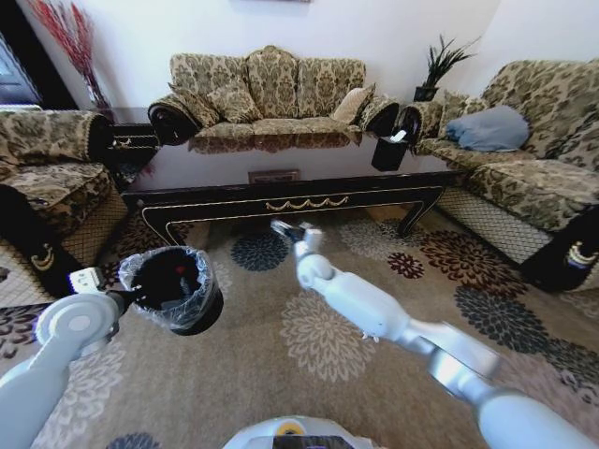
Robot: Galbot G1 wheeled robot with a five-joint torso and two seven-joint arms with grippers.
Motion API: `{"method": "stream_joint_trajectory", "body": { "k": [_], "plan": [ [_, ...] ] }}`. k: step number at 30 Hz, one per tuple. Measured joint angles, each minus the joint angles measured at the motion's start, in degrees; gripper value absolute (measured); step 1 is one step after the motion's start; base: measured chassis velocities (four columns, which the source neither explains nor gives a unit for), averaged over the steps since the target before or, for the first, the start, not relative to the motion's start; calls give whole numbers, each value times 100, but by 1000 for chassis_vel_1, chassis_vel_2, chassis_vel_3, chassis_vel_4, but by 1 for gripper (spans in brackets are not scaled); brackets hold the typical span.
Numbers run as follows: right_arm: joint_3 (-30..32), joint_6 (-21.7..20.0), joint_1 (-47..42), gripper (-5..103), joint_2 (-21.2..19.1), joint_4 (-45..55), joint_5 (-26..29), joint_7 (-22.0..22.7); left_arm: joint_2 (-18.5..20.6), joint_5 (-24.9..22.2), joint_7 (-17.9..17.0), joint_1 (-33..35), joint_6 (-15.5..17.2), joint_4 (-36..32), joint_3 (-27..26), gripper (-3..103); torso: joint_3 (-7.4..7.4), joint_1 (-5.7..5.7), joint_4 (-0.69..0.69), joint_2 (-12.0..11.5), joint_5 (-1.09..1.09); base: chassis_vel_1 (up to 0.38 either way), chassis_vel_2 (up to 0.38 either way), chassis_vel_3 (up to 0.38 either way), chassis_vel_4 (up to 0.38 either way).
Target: Move to the front of the table and pick up the trash from the floor, then place it into the trash bin.
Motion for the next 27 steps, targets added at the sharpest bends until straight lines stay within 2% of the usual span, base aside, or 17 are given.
{"method": "stream_joint_trajectory", "body": {
  "k": [1, 3, 5, 6, 11, 16, 18, 21, 27],
  "plan": [
    [232, -186, -205, 100, 23, 49, 312, 432, 2, -2, 2, 0, 0, -11, 8, 2, 0, 0, 0, 0, 1, 0, 0, 0, 0],
    [650, -307, -540, 100, 83, 72, 629, 894, 2, 2, 1, 19, 0, -21, 11, 2, -1, -1, 8, 0, 0, 0, 0, 0, 0],
    [756, -332, -619, 100, 102, 68, 675, 983, 2, 5, -1, 26, -1, -23, 11, 2, 0, -1, 8, 0, 0, 0, 0, 0, 0],
    [1057, -373, -818, 100, 183, -9, 730, 1212, -6, 16, -6, 43, -2, -34, 11, 2, -1, -1, 10, 0, -1, 0, 0, 0, 0],
    [1541, -382, -1050, 100, 311, -272, 709, 1383, -32, 30, -9, 52, -2, -62, 14, 2, -1, -1, 5, 0, 0, 0, 0, 0, 0],
    [2477, -417, -1252, 100, 670, -899, 533, 1577, -56, 49, -14, 36, -6, -70, 50, 2, -1, -1, 8, 0, -2, 0, 0, 0, 0],
    [2612, -419, -1285, 100, 722, -982, 502, 1587, -55, 51, -15, 35, -6, -69, 50, 2, -1, -1, 7, 0, -1, 0, 0, 0, 0],
    [3317, -419, -1443, 100, 984, -1366, 375, 1758, -54, 56, -15, 36, -6, -70, 51, 2, -1, -1, 5, 0, -1, 0, 0, 0, 0],
    [3848, -390, -1555, 100, 1141, -1783, 225, 1875, -44, 63, -17, 37, -6, -74, 52, 2, 0, -1, 6, 0, -1, 0, 0, 0, 0]
  ]
}}
